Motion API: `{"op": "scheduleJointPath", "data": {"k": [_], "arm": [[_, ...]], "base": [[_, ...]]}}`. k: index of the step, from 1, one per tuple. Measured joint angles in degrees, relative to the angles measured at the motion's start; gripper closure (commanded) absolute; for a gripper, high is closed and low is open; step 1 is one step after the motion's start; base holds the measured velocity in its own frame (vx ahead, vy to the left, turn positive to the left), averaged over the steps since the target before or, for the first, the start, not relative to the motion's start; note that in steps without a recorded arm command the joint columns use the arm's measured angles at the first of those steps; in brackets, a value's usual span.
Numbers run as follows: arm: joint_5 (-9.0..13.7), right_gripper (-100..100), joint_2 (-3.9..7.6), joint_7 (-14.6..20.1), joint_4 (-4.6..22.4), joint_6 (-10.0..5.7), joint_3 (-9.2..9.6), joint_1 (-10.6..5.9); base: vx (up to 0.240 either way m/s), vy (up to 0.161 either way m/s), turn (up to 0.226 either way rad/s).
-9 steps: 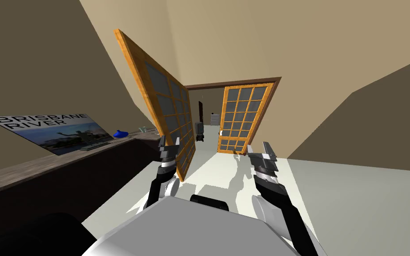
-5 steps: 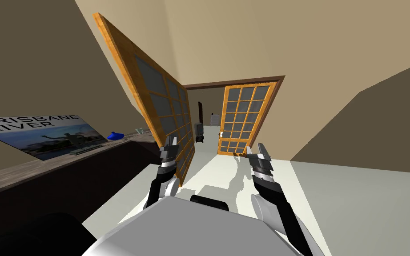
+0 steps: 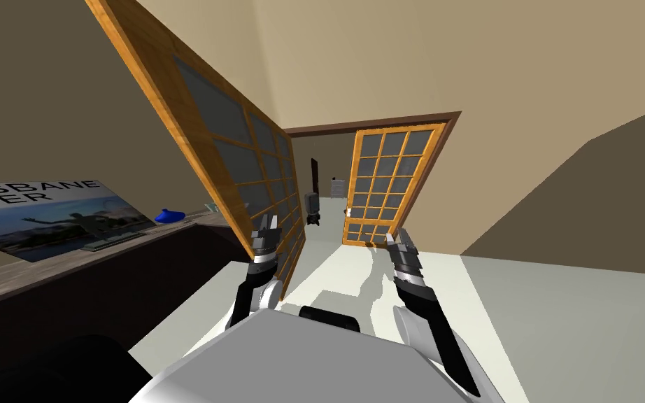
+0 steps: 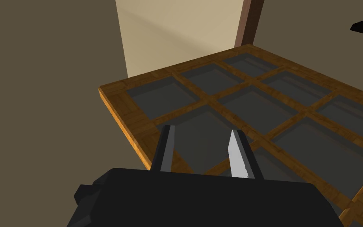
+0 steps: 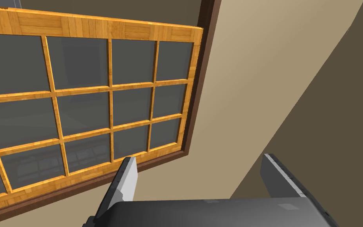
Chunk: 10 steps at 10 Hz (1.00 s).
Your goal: Pull the door open
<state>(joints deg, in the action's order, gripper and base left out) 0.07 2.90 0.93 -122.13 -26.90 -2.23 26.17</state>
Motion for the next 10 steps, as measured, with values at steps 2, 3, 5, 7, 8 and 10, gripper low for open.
{"op": "scheduleJointPath", "data": {"k": [2, 3, 5, 7, 8, 10], "arm": [[-0.56, -100, 0.37, -1.63, 1.97, -0.37, -0.47, -0.93], [-0.89, -100, 0.5, -2.49, 2.94, -0.67, -0.61, -1.19], [-1.59, -100, 0.69, -4.32, 5.06, -1.32, -0.85, -1.88], [-2.25, -100, 1.05, -6.2, 7.69, -2.49, -1.27, -2.45], [-2.64, -100, 1.14, -7.18, 8.43, -2.73, -1.36, -2.55], [-3.37, -100, 1.43, -9.15, 10.76, -3.27, -1.76, -3.41]], "base": [[0.082, 0.011, -0.006], [0.095, 0.015, -0.006], [0.104, 0.003, -0.007], [0.103, -0.007, -0.007], [0.095, 0.002, -0.006], [0.097, 0.003, -0.007]]}}
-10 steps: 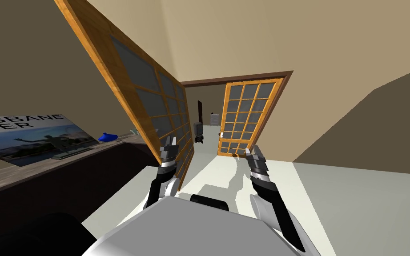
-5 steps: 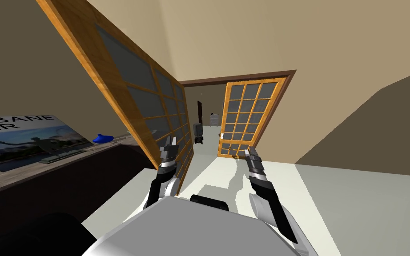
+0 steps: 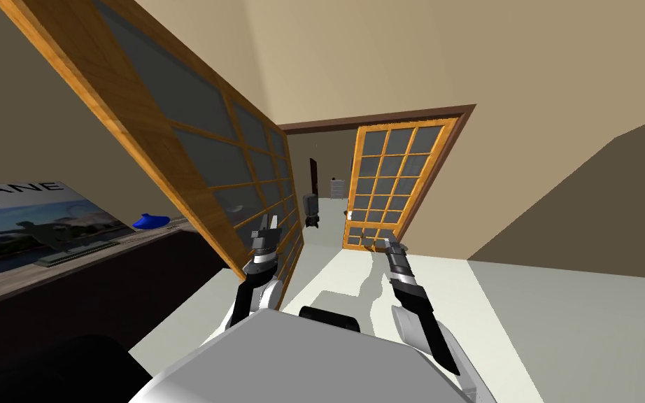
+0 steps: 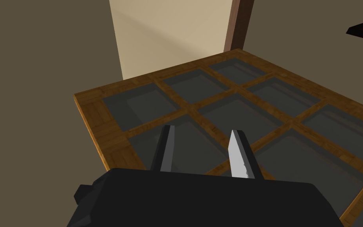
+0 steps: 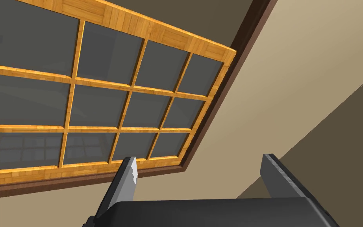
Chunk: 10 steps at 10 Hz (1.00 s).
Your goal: Pull the door open
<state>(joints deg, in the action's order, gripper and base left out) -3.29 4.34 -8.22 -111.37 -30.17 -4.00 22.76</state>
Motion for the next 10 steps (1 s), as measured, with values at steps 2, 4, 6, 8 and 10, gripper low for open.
{"op": "scheduleJointPath", "data": {"k": [2, 4, 6, 8, 10], "arm": [[-0.8, -100, 0.19, -2.21, 3.09, -1.22, -0.4, -0.92], [-1.57, -100, 0.52, -4.31, 5.37, -1.82, -0.85, -1.68], [-2.36, -100, 0.78, -6.51, 8.07, -2.72, -1.26, -2.39], [-3.24, -100, 0.95, -8.84, 10.78, -3.69, -1.65, -3.19], [-4.06, -100, 1.23, -11.11, 13.46, -4.38, -2.12, -4.09]], "base": [[0.096, 0.001, -0.007], [0.1, 0.01, -0.008], [0.113, 0.01, -0.009], [0.094, 0.007, -0.008], [0.098, 0.007, -0.008]]}}
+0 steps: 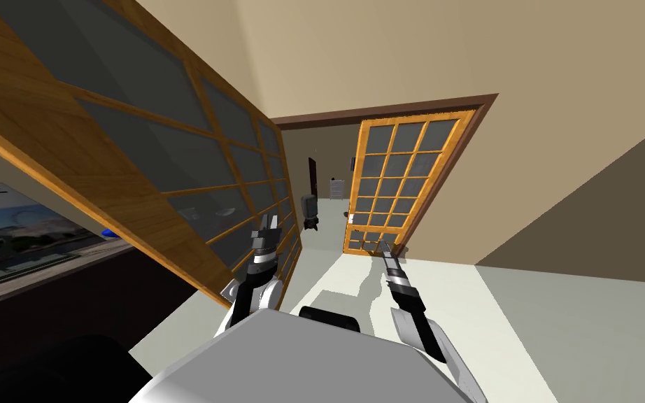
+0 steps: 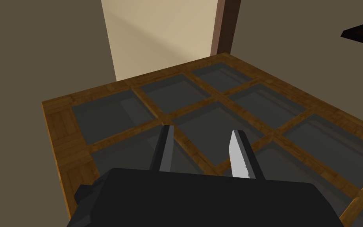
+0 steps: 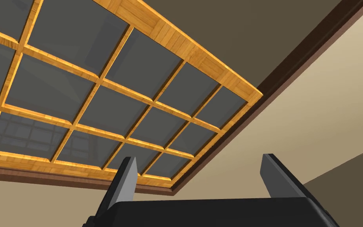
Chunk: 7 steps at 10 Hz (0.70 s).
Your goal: Pull the door open
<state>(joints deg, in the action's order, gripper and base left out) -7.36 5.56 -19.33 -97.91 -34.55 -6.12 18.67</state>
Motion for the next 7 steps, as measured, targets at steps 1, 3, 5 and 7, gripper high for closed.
{"op": "scheduleJointPath", "data": {"k": [1, 3, 5, 7], "arm": [[-0.41, -100, 0.14, -1.18, 1.61, -0.54, -0.26, -0.57], [-1.31, -100, 0.26, -3.59, 4.36, -1.47, -0.66, -1.35], [-2.09, -100, 0.7, -5.79, 6.96, -2.38, -1.19, -1.94], [-2.92, -100, 1.01, -8.09, 10.07, -3.21, -1.74, -3.16]], "base": [[0.105, -0.002, -0.009], [0.093, 0.008, -0.008], [0.091, 0.021, -0.009], [0.104, -0.002, -0.008]]}}
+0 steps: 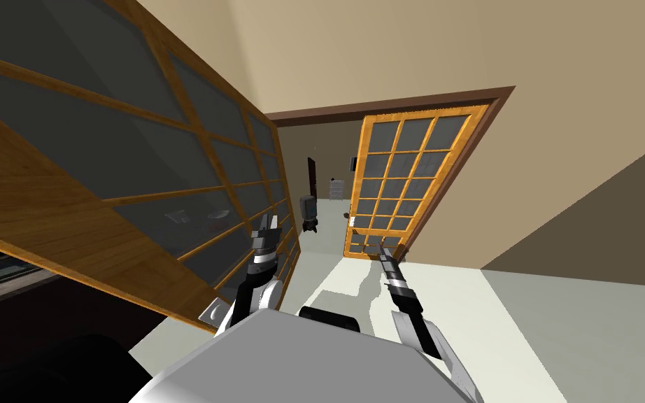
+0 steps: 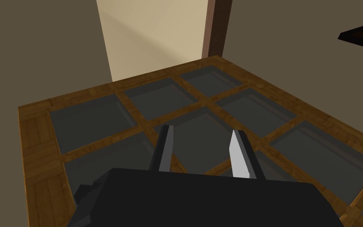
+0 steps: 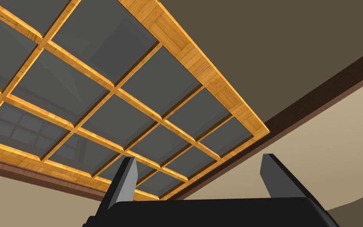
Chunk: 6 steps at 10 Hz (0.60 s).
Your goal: Pull the door open
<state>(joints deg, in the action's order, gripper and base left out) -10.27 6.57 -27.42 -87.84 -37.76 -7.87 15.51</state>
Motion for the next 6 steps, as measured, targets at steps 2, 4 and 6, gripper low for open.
{"op": "scheduleJointPath", "data": {"k": [2, 4, 6], "arm": [[-0.93, -100, 0.0, -2.55, 3.0, -1.12, -0.38, -0.82], [-1.83, -100, 0.14, -4.92, 5.37, -1.83, -0.76, -1.46], [-2.75, -100, 0.1, -7.42, 8.16, -2.73, -1.14, -2.22]], "base": [[0.106, -0.003, -0.009], [0.102, 0.005, -0.008], [0.096, 0.003, -0.008]]}}
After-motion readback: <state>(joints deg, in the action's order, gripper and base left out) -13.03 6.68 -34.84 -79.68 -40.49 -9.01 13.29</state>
